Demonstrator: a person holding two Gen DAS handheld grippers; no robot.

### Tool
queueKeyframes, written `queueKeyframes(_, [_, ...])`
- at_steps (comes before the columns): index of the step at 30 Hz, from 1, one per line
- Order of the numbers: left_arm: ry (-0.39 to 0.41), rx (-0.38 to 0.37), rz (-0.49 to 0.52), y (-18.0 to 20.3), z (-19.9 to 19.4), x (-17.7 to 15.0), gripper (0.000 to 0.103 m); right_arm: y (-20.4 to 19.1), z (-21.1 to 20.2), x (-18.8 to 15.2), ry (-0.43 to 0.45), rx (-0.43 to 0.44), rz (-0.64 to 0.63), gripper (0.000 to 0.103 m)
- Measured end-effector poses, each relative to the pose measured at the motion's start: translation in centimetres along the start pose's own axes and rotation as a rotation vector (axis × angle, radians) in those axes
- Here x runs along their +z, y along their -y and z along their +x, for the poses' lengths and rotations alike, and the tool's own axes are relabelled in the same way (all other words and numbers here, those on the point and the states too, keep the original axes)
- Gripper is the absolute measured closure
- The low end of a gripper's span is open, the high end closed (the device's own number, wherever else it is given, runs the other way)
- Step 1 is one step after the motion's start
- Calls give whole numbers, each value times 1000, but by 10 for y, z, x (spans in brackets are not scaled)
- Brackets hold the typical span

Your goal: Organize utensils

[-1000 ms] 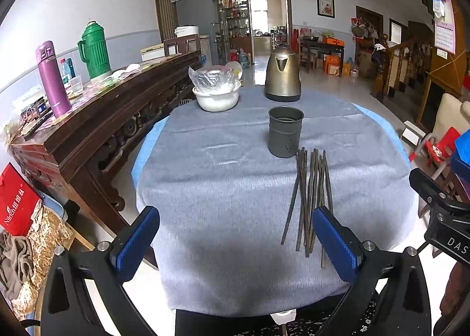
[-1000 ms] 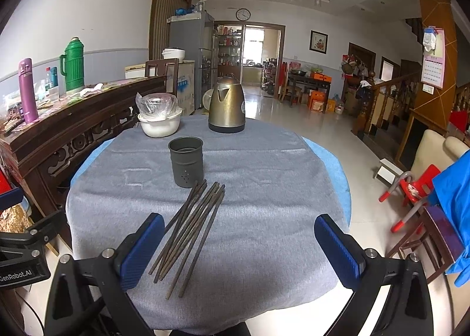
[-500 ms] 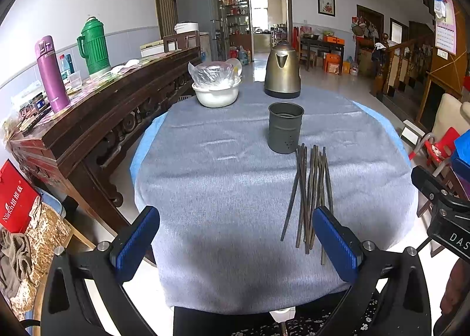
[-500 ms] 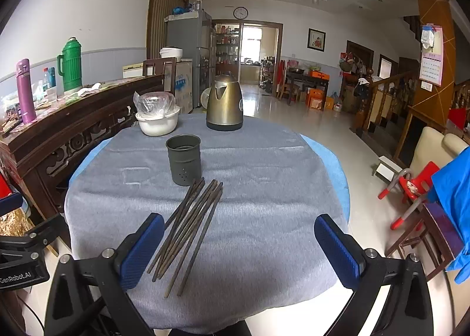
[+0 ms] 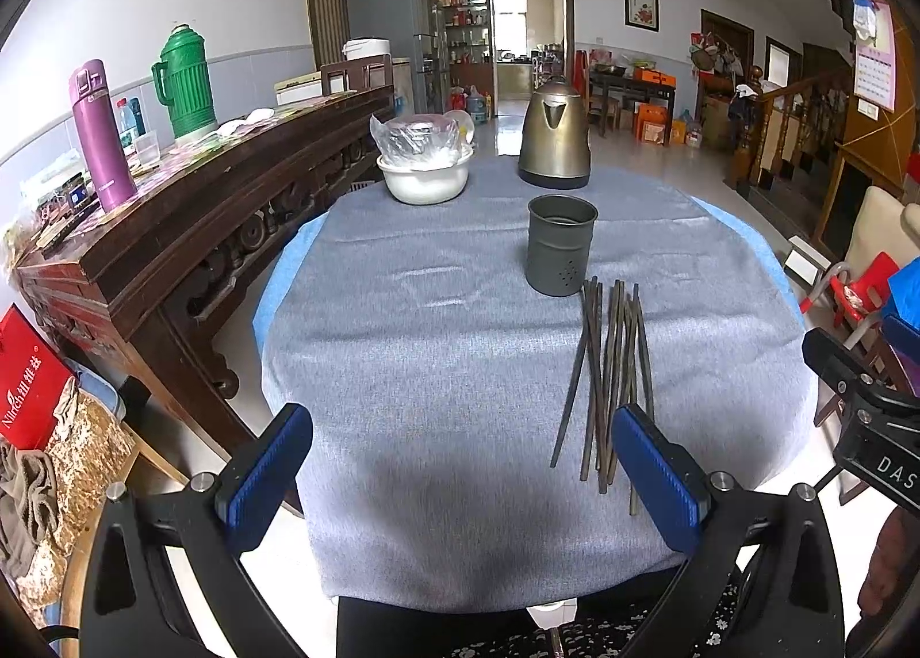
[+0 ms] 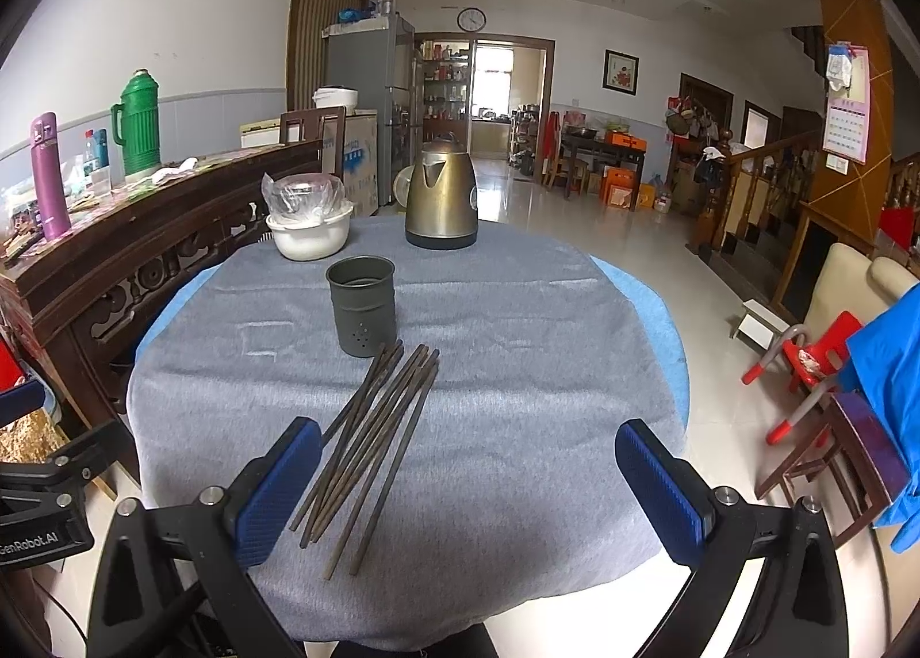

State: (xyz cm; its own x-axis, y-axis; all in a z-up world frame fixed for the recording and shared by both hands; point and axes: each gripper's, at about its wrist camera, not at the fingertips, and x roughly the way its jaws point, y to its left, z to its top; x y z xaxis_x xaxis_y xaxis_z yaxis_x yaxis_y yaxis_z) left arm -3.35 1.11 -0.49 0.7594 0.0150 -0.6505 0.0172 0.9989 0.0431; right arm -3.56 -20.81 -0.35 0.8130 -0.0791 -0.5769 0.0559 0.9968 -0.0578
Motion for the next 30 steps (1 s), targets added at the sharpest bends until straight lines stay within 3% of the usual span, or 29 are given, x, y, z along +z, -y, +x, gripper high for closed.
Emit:
queueKeyframes(23, [-21, -6, 1, -1, 9, 4, 0, -3, 20, -1, -44, 11, 3, 0])
queueKeyframes(28, [-44, -22, 0, -3, 26, 13, 0, 8, 41, 3, -81, 58, 45, 0])
queueKeyframes(30, [-63, -27, -1, -4, 40, 18, 0, 23, 56, 5, -105, 128, 111, 0])
